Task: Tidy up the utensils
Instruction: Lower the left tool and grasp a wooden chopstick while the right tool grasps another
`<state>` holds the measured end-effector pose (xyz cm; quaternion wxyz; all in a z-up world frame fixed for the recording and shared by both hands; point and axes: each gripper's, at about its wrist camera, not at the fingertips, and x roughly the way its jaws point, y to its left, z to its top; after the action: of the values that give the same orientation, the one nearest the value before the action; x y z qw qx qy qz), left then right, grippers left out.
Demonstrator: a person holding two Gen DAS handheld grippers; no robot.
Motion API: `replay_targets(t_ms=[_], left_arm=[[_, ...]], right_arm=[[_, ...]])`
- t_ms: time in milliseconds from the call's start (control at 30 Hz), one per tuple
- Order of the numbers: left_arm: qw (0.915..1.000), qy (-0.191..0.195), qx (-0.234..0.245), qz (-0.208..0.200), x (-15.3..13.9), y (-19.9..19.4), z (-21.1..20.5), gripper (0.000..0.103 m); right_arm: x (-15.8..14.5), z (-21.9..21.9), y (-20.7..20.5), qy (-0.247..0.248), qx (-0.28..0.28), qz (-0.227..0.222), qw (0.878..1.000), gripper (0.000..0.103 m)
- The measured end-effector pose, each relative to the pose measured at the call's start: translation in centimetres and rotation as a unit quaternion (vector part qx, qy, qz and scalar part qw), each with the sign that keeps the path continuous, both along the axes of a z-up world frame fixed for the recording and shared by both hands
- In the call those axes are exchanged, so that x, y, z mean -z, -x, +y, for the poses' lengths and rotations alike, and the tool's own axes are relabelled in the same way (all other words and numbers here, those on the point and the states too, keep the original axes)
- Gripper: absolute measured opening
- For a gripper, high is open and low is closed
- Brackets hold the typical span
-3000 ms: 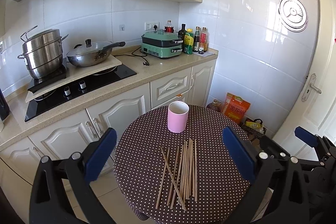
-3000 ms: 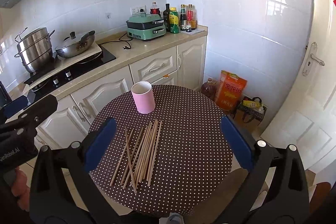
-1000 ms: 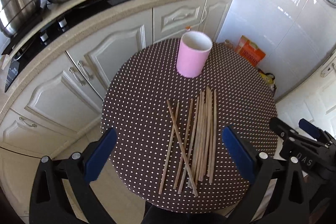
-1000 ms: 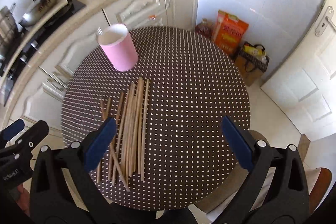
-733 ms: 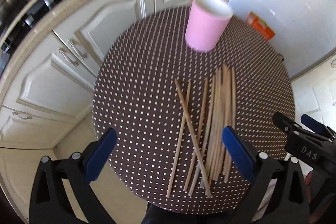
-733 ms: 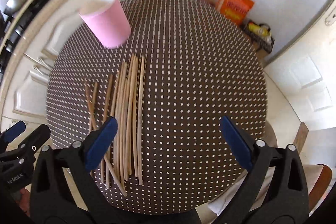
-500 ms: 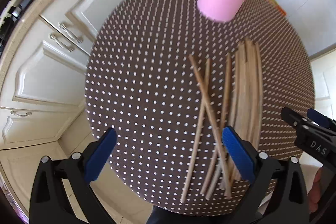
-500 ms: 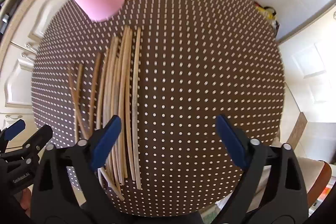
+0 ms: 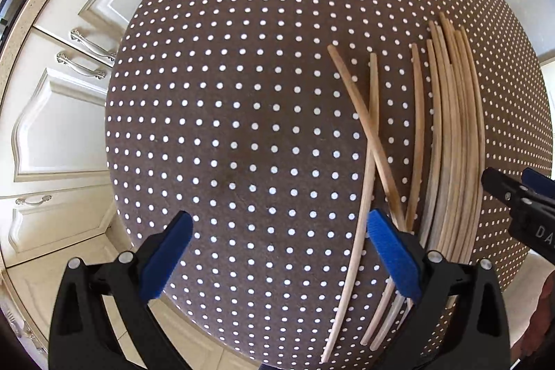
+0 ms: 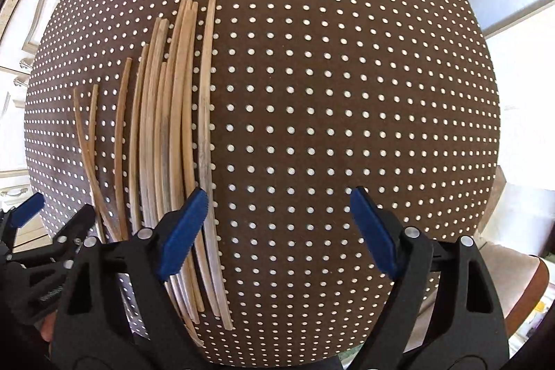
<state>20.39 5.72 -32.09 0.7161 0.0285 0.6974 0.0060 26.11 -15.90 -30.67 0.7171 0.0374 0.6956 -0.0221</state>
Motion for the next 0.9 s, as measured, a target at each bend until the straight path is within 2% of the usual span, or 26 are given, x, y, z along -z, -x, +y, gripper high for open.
replay_targets(t_ms=[100, 267, 367, 400, 467, 533, 567, 633, 667, 733, 800, 900], left_arm=[[1.0, 0.002, -0.002, 0.003, 0.7, -0.2, -0.1, 0.099], [0.9999, -0.013, -0.006, 0.0, 2.0, -2.1, -0.9, 0.099], [0.9998, -0.016, -0.008, -0.002, 1.9, -2.5, -1.0, 0.098], [0.9999, -0.009, -0.008, -0.004, 1.9, -2.8, -1.1, 0.094], [1.0, -0.002, -0.007, -0.004, 1.2, -3.8, -1.6, 0.087], [0.9999, 0.011, -0.007, -0.004, 0.9, -4.1, -1.9, 0.074], [0.9999, 0.015, -0.007, -0.003, 0.0, -4.4, -1.6, 0.071], [0.9998, 0.016, -0.002, -0.01, -0.4, -4.8, -2.0, 0.057], [0.9998, 0.015, 0.0, -0.014, -0.5, -5.0, -2.1, 0.053], [0.9996, 0.017, -0.001, -0.02, -0.9, -5.5, -2.4, 0.026], [0.9993, 0.031, -0.008, -0.02, -1.1, -6.3, -2.2, 0.006], [0.9985, 0.046, -0.026, -0.015, -1.3, -7.2, -1.6, 0.006]], right_arm=[[0.8, 0.4, -0.7, 0.003, -0.004, -0.004, 1.0, 0.083], [-0.5, 0.8, -2.6, 0.011, -0.006, 0.0, 1.0, 0.082], [-1.4, 0.9, -3.5, 0.009, -0.007, 0.0, 1.0, 0.077], [-1.5, 1.2, -3.9, 0.007, -0.007, 0.001, 1.0, 0.075], [-1.2, 1.7, -4.7, 0.011, -0.012, 0.01, 1.0, 0.062], [-1.5, 2.4, -5.3, 0.009, -0.008, 0.009, 1.0, 0.055], [-1.5, 2.6, -5.6, 0.004, -0.011, 0.011, 1.0, 0.05], [-1.6, 3.1, -6.1, 0.004, -0.019, 0.006, 1.0, 0.026], [-1.7, 3.4, -6.4, 0.006, -0.021, 0.005, 1.0, 0.024], [-1.7, 3.5, -6.7, 0.003, -0.018, 0.004, 1.0, 0.008], [-1.8, 2.9, -6.7, -0.011, -0.007, 0.002, 1.0, 0.007], [-1.9, 1.5, -6.9, -0.039, 0.01, -0.004, 0.999, 0.007]])
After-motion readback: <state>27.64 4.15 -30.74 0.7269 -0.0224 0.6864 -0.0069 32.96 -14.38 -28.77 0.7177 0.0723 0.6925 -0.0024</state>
